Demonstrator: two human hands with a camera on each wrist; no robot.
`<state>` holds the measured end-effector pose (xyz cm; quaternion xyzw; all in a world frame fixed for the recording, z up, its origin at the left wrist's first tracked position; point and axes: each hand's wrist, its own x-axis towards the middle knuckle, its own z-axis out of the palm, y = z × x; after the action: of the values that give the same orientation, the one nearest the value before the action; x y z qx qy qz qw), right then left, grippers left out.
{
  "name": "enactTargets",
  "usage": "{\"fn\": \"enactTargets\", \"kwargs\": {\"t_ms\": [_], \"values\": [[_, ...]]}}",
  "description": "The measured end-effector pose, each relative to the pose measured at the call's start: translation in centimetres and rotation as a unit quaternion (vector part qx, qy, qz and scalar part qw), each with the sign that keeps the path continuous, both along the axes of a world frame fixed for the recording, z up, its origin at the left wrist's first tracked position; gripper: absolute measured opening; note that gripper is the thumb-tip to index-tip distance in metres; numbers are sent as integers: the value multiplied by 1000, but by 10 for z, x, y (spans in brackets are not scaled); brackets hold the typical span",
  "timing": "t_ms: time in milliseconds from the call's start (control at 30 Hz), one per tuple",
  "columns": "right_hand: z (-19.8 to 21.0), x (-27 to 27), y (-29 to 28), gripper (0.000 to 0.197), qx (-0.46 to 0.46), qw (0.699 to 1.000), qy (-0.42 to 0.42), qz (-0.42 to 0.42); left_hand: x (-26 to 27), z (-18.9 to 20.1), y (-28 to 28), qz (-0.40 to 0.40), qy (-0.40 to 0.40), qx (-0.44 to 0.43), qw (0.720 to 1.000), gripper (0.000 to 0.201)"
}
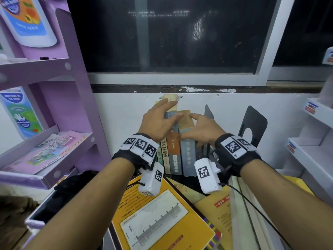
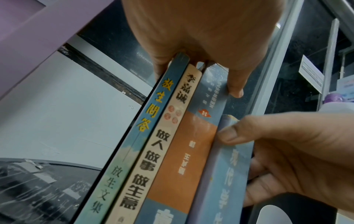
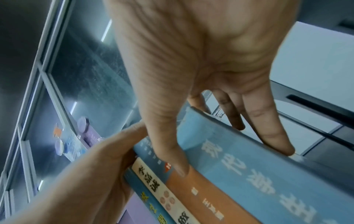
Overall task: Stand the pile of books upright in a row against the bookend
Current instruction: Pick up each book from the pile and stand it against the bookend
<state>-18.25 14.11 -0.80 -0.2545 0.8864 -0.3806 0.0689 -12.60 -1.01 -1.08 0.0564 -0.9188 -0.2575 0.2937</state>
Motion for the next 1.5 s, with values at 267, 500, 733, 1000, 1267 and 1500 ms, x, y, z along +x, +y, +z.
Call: {"fn": "enactTargets", "kwargs": {"t_ms": [267, 500, 733, 1000, 1267, 1500], "values": [[-9, -4, 9, 111, 51, 998, 18, 37, -1, -2, -1, -1, -2, -3, 1000, 53], [-29, -6, 9, 110, -13, 997, 40, 61, -1, -2, 0, 1, -4, -4, 1000, 53], [-35, -15, 13, 88, -91, 994, 14, 62, -4, -2, 3, -5, 2, -6, 1000, 53], [-38, -22, 22, 83, -112, 989, -24, 98, -6, -4, -1, -7, 6, -8, 1000, 53], [-37, -25, 23, 86, -106, 987, -34, 115, -7, -5, -2, -8, 10, -14, 1000, 53], [-35, -25, 24, 92, -88, 988, -30, 120, -6, -5, -1, -15, 5, -15, 1000, 52]]}}
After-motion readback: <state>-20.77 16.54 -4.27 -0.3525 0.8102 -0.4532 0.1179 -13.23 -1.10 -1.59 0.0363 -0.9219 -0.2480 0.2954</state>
